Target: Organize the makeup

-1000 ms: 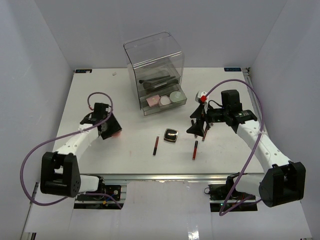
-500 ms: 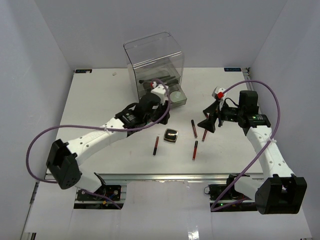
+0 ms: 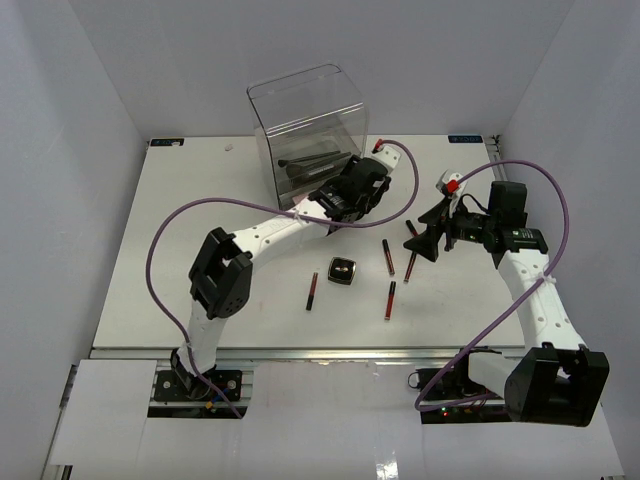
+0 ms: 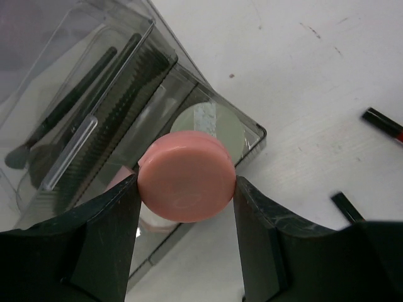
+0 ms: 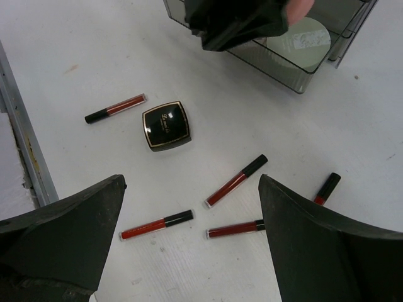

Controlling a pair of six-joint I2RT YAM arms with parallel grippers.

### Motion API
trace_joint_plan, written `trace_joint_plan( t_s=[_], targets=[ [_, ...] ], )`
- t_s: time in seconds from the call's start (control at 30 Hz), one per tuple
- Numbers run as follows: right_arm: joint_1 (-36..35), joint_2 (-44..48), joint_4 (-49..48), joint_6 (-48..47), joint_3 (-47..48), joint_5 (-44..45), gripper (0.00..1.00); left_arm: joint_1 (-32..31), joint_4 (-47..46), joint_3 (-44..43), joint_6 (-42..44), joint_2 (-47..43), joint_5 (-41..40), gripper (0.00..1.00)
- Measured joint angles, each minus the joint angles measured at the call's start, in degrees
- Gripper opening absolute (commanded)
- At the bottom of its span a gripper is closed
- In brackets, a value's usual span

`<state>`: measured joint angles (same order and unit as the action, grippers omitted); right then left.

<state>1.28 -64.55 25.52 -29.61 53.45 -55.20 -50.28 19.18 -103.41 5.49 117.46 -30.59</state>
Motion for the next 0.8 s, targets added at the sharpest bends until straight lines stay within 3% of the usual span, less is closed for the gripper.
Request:
trace_joint_plan(
  t_s=[0.27, 0.8],
  targets=[
    [0.6, -0.9, 0.0, 0.0, 0.0, -0.3, 0.93, 1.4, 0.4, -8.3, 3.9, 9.7, -0.5, 0.15],
    [0.9, -2.1, 0.0, -0.6, -0.4, -0.7, 0.93, 3.6, 0.3, -10.9, 6.8, 11.7, -1.8, 0.23]
  ],
)
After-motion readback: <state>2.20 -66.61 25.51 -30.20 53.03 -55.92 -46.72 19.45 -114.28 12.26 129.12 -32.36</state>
